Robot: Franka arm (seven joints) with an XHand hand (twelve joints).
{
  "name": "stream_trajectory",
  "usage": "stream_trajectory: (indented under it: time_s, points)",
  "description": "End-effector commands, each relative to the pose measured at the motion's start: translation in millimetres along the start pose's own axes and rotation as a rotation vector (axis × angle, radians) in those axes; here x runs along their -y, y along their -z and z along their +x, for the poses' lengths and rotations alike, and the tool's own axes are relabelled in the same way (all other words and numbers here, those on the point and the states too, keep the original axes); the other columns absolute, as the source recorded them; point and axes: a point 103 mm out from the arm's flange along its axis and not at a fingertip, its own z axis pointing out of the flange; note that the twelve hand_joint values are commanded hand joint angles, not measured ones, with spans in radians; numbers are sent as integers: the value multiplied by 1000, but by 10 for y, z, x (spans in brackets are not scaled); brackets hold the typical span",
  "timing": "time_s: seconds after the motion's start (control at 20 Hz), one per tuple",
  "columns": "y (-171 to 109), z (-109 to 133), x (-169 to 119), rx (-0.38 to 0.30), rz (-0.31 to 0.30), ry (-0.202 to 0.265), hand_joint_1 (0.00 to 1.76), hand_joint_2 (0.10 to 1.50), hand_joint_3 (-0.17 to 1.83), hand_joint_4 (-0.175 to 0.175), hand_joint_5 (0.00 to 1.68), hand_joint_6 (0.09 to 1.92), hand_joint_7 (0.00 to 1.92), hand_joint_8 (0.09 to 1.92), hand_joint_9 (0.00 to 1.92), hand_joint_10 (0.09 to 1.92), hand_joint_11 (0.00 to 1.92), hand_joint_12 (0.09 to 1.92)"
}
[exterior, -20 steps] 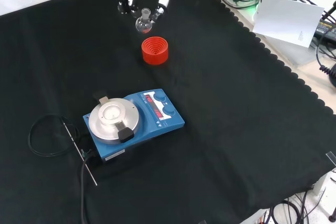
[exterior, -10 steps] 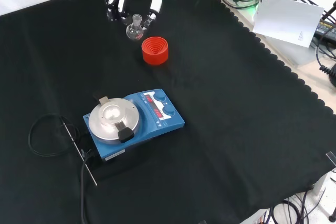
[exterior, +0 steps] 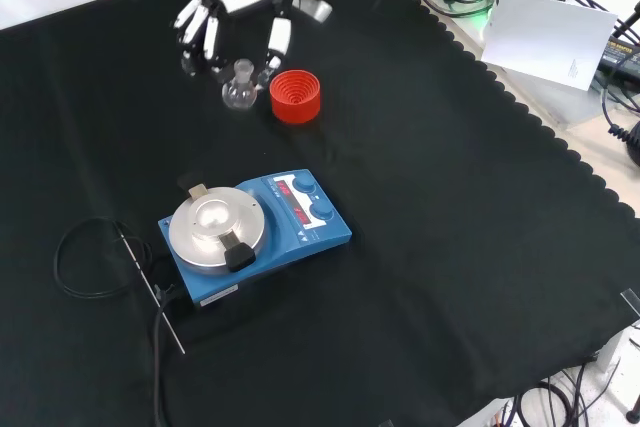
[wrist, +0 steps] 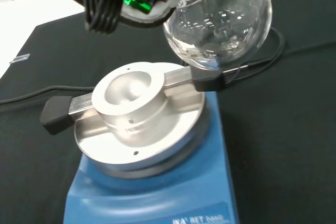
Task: Place the round-bottom flask on the heater.
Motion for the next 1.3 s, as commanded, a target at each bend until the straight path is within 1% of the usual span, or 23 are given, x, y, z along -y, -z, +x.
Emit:
stream_trajectory:
  time_s: [0.05,0.35,0.8,0.85,0.9,1.3]
  points:
    - [-293,434,-494,7,58,54,1097,684,687,175,1176,854,612,649,799,519,440,1304]
    - [-395,505,-707,4,64,67,1098,684,687,175,1177,854,613,649,800,519,443,1303]
    - [-583,620,-881,6,93,93,1098,684,686,175,1177,854,615,648,801,519,447,1300]
    - [-650,709,-903,19,94,96,1098,684,686,175,1177,854,616,648,801,519,448,1300]
    - [-672,723,-914,19,95,100,1098,684,686,175,1177,854,616,648,801,519,448,1300]
    - [-744,619,-975,9,117,107,1098,684,687,175,1177,854,618,648,805,519,451,1299]
